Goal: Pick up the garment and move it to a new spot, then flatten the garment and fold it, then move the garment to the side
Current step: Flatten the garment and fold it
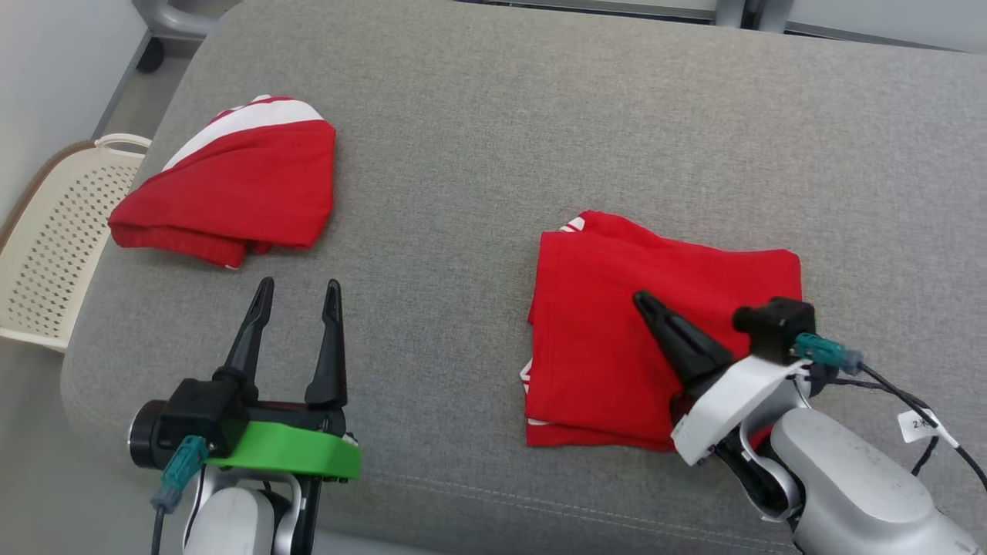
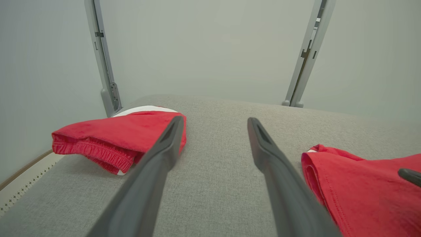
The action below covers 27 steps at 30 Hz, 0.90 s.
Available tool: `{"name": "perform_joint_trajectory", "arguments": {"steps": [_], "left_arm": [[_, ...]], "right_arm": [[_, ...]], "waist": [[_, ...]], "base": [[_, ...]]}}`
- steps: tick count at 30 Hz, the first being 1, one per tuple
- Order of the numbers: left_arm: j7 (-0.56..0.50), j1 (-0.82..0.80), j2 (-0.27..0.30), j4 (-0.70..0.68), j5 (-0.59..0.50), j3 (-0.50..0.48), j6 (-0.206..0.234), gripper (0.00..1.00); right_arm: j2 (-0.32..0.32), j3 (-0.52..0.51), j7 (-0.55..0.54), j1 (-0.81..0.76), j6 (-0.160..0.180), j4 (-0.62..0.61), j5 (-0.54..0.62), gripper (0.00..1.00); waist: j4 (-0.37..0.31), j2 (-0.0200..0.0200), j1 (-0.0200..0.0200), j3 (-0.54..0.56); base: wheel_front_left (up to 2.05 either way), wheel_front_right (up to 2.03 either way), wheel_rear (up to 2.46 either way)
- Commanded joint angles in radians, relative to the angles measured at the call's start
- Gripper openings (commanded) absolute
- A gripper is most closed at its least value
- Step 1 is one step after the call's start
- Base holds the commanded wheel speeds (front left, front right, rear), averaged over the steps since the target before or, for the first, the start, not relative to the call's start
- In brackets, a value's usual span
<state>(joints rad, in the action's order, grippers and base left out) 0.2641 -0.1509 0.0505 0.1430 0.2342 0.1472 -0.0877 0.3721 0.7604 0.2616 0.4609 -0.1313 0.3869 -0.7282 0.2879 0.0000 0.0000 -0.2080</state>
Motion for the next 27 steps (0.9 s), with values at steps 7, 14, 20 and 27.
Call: {"name": "perform_joint_trajectory", "arguments": {"steps": [7, 14, 20, 27], "left_arm": [[0.0, 0.003, 0.001, 0.003, -0.031, -0.034, -0.009, 1.0], [0.0, 0.019, 0.01, 0.017, -0.046, -0.043, -0.021, 1.0], [0.0, 0.052, 0.025, 0.039, -0.055, -0.06, -0.025, 1.0], [0.0, 0.097, 0.03, 0.053, -0.051, -0.072, -0.021, 1.0]], "right_arm": [[-0.076, -0.293, 0.003, -0.125, 0.001, -0.085, 0.118, 1.0], [-0.139, -0.477, 0.003, -0.205, 0.001, -0.15, 0.238, 1.0], [-0.184, -0.632, 0.003, -0.291, 0.001, -0.186, 0.321, 1.0], [-0.178, -0.663, 0.003, -0.362, 0.001, -0.201, 0.354, 1.0]], "waist": [[-0.071, 0.0, 0.0, 0.022], [-0.123, 0.0, 0.0, 0.049], [-0.184, 0.0, 0.0, 0.099], [-0.239, 0.0, 0.0, 0.142]], "base": [[0.0, 0.0, 0.0], [0.0, 0.0, 0.0], [0.0, 0.0, 0.0], [0.0, 0.0, 0.0]]}}
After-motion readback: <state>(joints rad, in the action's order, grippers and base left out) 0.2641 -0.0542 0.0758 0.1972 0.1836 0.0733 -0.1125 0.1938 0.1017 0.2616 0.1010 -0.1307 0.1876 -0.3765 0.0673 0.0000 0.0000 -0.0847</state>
